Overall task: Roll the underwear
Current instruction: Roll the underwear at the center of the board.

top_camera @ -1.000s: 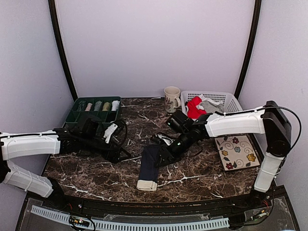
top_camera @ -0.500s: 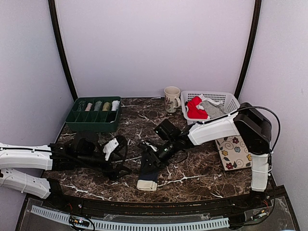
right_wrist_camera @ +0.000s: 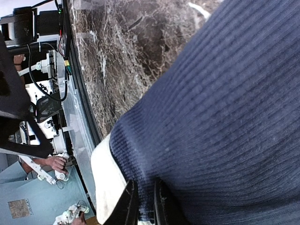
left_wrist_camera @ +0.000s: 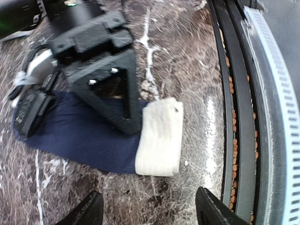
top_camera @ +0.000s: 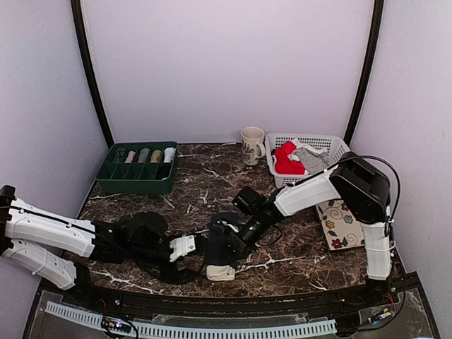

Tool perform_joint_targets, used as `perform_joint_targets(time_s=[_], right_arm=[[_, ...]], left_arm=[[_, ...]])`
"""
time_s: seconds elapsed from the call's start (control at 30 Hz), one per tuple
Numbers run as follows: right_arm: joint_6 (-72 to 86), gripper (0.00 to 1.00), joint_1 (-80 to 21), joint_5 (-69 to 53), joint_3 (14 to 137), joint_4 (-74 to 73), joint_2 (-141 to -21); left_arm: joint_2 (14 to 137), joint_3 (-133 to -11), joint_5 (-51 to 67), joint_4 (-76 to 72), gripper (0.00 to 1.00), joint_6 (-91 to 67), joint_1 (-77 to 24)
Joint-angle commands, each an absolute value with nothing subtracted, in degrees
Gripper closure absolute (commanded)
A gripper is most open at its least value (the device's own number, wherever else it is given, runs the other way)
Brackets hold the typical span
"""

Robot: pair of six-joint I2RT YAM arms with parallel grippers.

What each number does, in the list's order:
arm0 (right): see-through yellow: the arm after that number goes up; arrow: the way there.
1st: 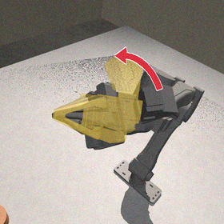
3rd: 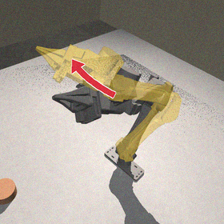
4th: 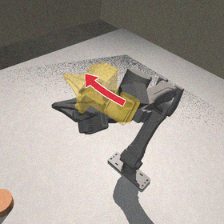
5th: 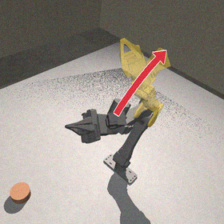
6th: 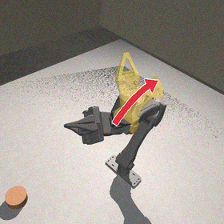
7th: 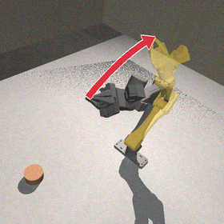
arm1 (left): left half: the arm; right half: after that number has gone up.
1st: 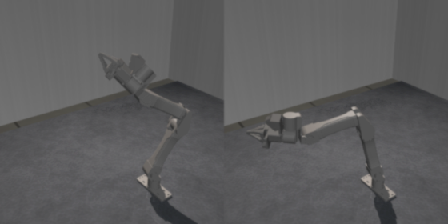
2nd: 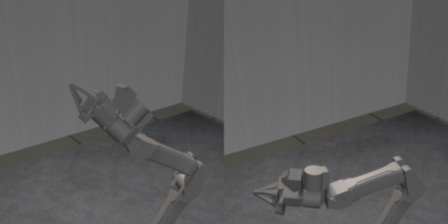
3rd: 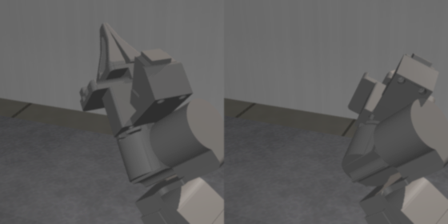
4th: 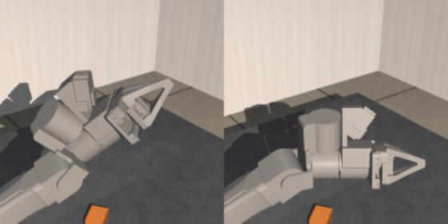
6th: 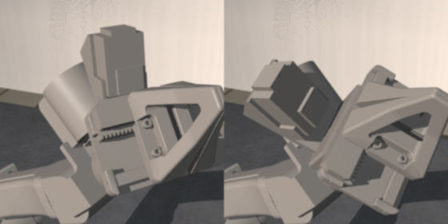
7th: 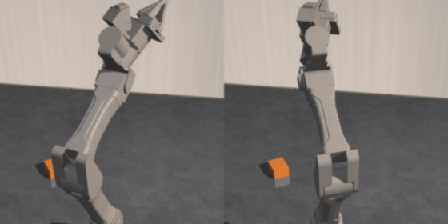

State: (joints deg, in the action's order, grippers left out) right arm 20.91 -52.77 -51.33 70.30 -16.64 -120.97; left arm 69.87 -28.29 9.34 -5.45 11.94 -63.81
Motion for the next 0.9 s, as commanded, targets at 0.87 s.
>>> perform_joint_targets(time_s=[0.87], right_arm=[[12.1,0.91,-51.7,-46.3,66.5,-25.2,-125.4]], left_arm=[[95.3,-28.4,-17.9,-35.1,0.59,42.9,-79.9]])
